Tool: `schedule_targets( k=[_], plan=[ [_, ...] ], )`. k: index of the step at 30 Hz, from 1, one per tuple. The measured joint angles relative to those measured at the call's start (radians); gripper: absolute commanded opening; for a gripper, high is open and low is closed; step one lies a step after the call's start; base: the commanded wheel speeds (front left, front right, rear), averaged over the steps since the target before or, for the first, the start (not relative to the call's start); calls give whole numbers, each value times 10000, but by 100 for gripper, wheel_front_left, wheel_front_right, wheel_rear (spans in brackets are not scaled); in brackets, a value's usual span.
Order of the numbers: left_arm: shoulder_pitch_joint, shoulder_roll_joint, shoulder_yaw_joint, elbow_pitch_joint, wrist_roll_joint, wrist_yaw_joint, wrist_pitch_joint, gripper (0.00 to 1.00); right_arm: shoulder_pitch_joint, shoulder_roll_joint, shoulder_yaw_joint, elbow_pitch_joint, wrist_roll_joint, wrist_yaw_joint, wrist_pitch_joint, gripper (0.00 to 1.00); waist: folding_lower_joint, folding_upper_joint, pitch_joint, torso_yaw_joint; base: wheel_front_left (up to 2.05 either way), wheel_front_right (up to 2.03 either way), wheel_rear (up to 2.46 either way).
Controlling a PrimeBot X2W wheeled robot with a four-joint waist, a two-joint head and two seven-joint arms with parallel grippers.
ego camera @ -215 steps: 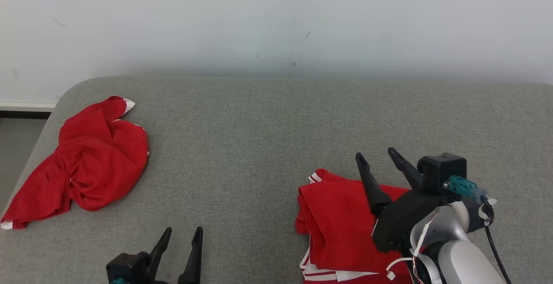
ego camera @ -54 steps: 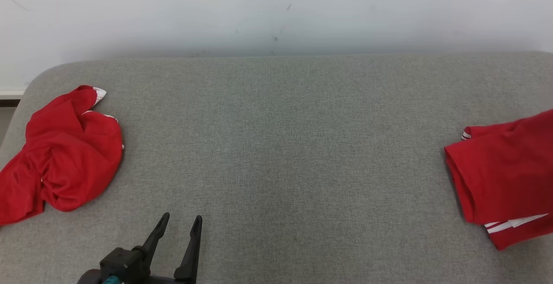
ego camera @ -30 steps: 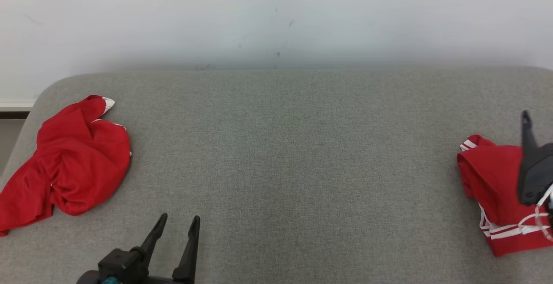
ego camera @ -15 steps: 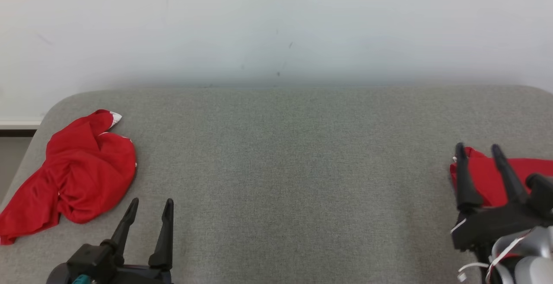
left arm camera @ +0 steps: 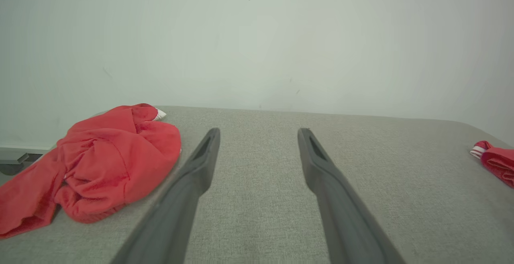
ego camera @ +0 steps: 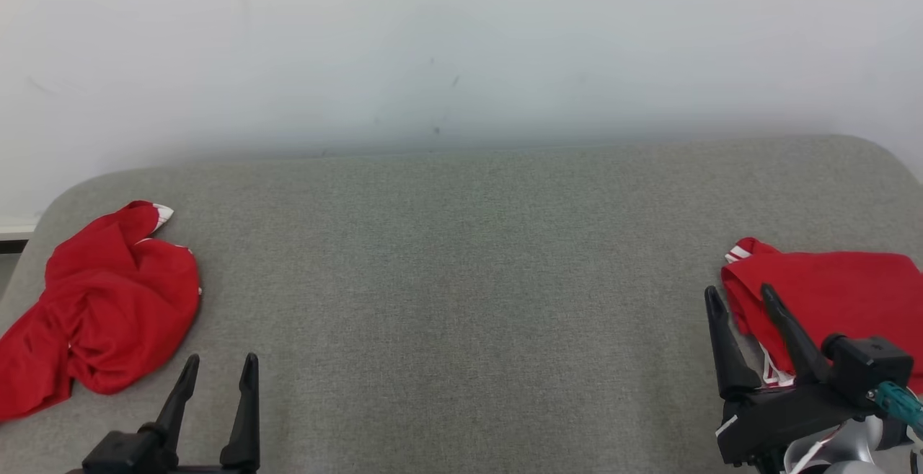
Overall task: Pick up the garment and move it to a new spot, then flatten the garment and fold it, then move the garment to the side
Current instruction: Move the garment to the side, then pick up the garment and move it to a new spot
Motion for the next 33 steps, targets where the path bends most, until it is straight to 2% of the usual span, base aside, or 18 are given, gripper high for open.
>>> schedule_targets(
  k=[6, 14, 20, 28, 33],
  plan=[
    [4, -15, -178, 6, -4, -12, 19, 100, 125, -56, -288, 104, 0, 29, -332, 100, 0, 0, 57, -31, 0, 0, 0],
    [-340, -27, -263, 136, -6, -94, 163, 100, 279, -144, -577, 163, 8, -13, -623, 100, 0, 0, 88, 385, 0, 0, 0],
    [-395, -46, -291, 226, -6, -86, 326, 100, 237, -138, -502, 184, 10, -12, -748, 100, 1, 0, 77, 988, 0, 0, 0],
    [-170, -6, -36, -67, -2, 186, 324, 100, -318, -8, 244, 510, -77, 240, -750, 100, 0, 0, 44, 2038, 0, 0, 0],
    [268, 69, 42, -282, 13, 272, 324, 100, -606, 50, 522, 821, -140, 251, -748, 100, 0, 0, 43, 2743, 0, 0, 0]
  ],
)
